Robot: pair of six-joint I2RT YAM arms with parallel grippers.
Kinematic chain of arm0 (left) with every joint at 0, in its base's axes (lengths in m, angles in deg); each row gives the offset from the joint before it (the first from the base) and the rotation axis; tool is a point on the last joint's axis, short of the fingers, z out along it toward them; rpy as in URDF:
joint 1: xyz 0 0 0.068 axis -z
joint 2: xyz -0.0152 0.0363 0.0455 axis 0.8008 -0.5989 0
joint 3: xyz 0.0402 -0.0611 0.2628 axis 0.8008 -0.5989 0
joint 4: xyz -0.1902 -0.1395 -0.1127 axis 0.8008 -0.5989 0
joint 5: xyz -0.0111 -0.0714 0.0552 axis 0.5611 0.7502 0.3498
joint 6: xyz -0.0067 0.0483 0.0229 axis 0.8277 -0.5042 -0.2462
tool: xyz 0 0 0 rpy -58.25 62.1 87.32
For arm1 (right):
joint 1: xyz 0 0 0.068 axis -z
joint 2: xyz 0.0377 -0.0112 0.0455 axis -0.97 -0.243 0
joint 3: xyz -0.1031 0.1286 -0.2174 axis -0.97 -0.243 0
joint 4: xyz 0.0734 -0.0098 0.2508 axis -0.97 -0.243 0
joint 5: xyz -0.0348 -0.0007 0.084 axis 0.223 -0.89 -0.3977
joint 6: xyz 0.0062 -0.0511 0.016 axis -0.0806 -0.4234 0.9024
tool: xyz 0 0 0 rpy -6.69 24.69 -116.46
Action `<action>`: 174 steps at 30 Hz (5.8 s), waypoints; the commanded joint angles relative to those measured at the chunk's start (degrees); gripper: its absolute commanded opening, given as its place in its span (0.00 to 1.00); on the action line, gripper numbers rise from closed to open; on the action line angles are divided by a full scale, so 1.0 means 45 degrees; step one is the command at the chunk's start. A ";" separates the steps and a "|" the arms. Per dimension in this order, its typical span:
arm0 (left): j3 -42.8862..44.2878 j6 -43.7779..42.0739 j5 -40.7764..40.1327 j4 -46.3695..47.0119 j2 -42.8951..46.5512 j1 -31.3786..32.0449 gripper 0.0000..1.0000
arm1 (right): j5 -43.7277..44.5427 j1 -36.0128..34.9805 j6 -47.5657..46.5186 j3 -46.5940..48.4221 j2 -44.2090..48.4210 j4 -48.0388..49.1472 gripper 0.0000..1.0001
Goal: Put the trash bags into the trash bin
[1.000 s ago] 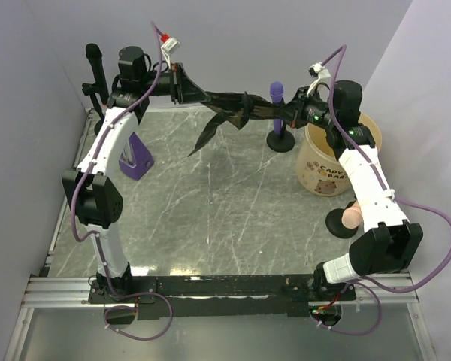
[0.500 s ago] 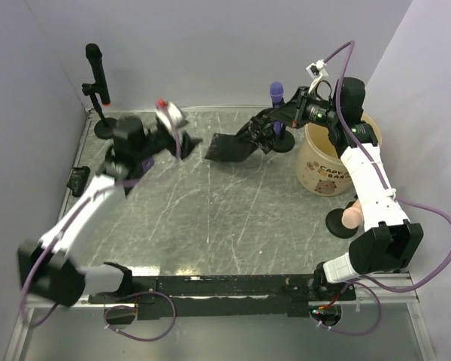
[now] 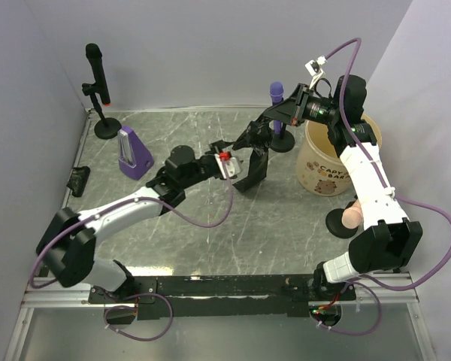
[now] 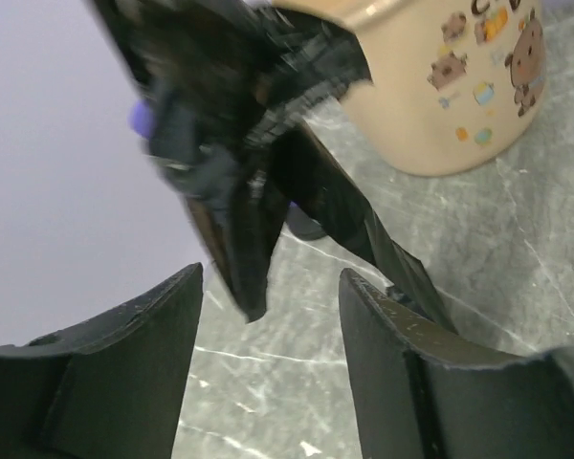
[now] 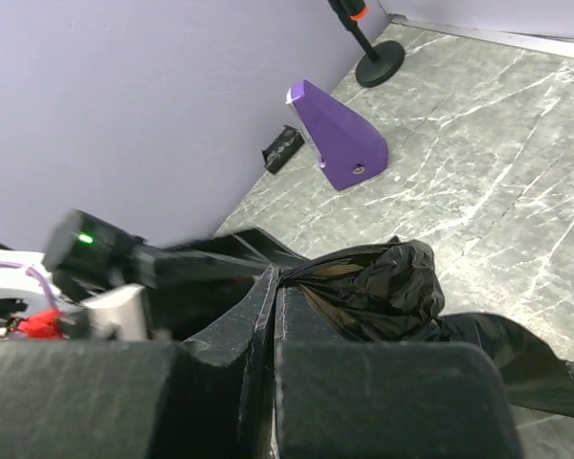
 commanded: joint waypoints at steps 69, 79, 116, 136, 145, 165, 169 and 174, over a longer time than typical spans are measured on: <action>0.6818 -0.0284 0.5136 -1.1628 0.1464 -0.3747 0.01 | 0.3483 -0.0106 -1.0722 0.0697 0.1012 -0.4570 0.55; 0.9363 0.6785 0.5233 -1.1360 -0.0160 -0.3981 0.01 | 0.1375 -0.1176 -1.0698 -0.2638 0.3921 -0.3478 0.64; 1.0613 1.1362 0.3866 -0.9307 -0.0199 -0.4372 0.01 | 1.0535 -0.8016 -1.3338 -0.4910 0.3475 0.3826 0.58; 0.7586 0.7048 0.4999 -0.9189 0.1383 -0.6401 0.01 | 0.5930 -0.4991 -1.3473 -0.3621 0.4274 -0.0854 0.00; 0.6923 0.6578 0.5175 -0.9150 0.1304 -0.7106 0.00 | 0.4071 -0.3643 -1.5192 -0.3073 0.4977 -0.4099 0.00; 0.5671 0.5854 0.5175 -0.8740 0.1032 -0.8141 0.01 | 0.4031 -0.1571 -1.8453 -0.4693 0.6852 -0.6172 0.00; 0.5536 0.5408 0.5505 -0.8992 0.1051 -0.8200 0.01 | 0.4109 -0.1357 -1.8863 -0.5162 0.7009 -0.6290 0.00; 0.4541 0.4096 0.4418 -0.9152 0.1304 -0.8239 0.01 | 0.3934 -0.1200 -1.9079 -0.5261 0.6932 -0.6601 0.00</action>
